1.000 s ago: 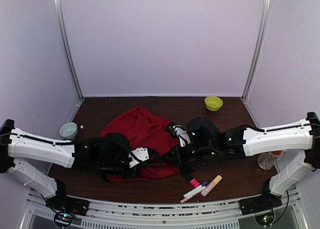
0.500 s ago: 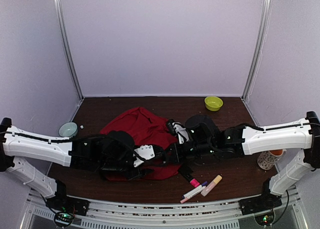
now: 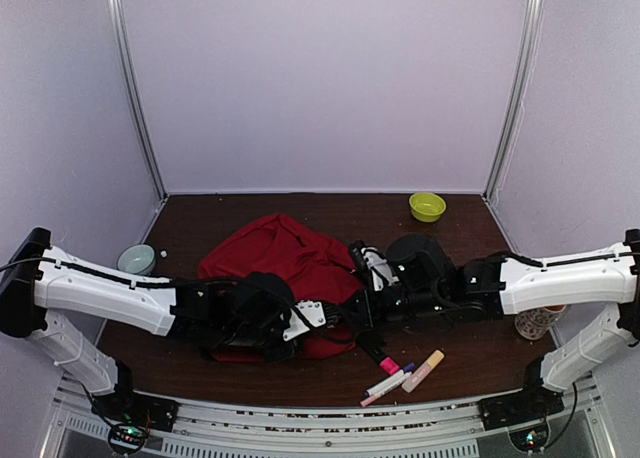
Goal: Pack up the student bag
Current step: Zip the student bag into the largest pocket of the bag.
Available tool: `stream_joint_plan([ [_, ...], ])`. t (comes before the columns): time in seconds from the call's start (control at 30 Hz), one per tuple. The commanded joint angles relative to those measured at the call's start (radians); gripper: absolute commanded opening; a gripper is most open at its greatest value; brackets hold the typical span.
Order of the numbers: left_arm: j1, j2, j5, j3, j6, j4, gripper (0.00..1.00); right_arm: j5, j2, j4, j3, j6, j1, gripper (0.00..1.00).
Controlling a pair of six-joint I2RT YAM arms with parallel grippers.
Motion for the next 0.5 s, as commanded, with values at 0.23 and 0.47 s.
stream_joint_plan([
  [0.23, -0.004, -0.074, 0.034, -0.046, -0.034, 0.008, 0.0, 0.091, -0.108, -0.026, -0.124, -0.003, -0.113, 0.0],
  [0.47, -0.003, -0.155, 0.023, -0.087, -0.05, 0.002, 0.0, 0.085, -0.114, -0.054, -0.105, -0.051, -0.181, 0.0],
])
